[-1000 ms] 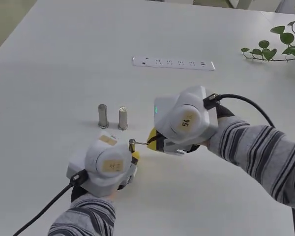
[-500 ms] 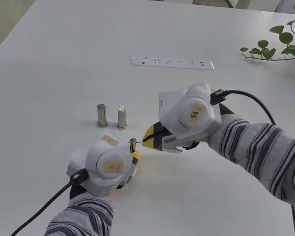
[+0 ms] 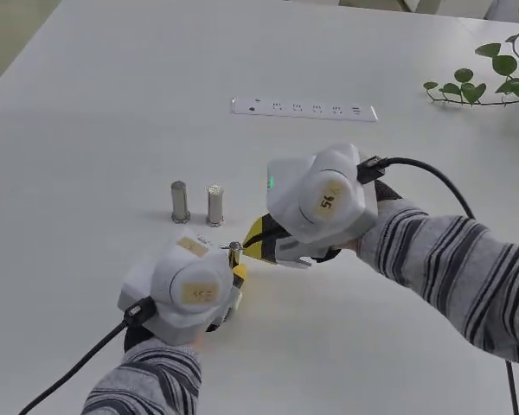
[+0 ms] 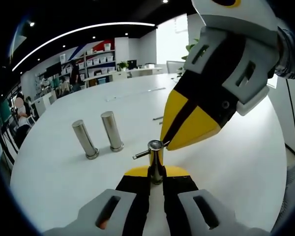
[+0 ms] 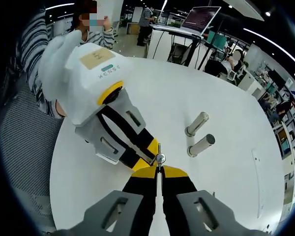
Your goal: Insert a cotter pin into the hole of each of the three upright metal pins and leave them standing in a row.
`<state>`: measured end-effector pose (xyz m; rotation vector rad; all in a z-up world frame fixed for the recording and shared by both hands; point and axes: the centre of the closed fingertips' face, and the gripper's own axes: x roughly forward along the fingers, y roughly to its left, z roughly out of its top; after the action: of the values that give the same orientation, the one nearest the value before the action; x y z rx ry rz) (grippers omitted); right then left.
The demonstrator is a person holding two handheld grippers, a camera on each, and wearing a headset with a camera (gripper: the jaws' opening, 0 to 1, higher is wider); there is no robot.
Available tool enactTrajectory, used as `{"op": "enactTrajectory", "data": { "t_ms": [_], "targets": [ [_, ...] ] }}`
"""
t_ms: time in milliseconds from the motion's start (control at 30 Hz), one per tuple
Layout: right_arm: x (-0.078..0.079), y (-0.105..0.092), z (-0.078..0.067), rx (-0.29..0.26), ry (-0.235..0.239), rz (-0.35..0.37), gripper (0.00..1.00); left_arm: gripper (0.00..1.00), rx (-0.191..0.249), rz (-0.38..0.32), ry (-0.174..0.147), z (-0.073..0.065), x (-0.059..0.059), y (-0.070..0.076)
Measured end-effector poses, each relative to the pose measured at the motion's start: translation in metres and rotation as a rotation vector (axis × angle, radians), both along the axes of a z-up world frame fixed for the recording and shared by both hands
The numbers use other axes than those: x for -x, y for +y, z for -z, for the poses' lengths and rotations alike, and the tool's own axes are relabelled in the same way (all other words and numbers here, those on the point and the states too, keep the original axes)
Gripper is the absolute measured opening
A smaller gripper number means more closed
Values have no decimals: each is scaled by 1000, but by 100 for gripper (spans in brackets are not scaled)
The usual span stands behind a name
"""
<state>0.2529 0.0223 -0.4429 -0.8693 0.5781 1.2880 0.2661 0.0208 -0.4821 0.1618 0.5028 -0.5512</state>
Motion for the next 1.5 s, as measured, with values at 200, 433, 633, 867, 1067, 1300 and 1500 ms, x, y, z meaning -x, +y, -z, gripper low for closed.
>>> {"op": "enactTrajectory", "data": {
  "t_ms": [200, 433, 633, 867, 1067, 1300, 1500],
  "targets": [
    [0, 2, 0, -21, 10, 15, 0, 5, 1, -3, -5, 0, 0, 0],
    [0, -4, -4, -19, 12, 26, 5, 5, 1, -4, -6, 0, -1, 0],
    [-1, -7, -5, -17, 9, 30, 0, 5, 3, -6, -4, 0, -1, 0],
    [0, -5, -3, -22, 15, 38, 0, 5, 4, -5, 1, -1, -1, 0],
    [0, -4, -4, -27, 14, 42, 0, 5, 6, -5, 2, -1, -1, 0],
    [0, -2, -5, -45, 20, 53, 0, 5, 6, -5, 2, -1, -1, 0],
    [-1, -4, -5, -70, 35, 107, 3, 5, 2, 0, -4, -1, -1, -1]
  ]
}}
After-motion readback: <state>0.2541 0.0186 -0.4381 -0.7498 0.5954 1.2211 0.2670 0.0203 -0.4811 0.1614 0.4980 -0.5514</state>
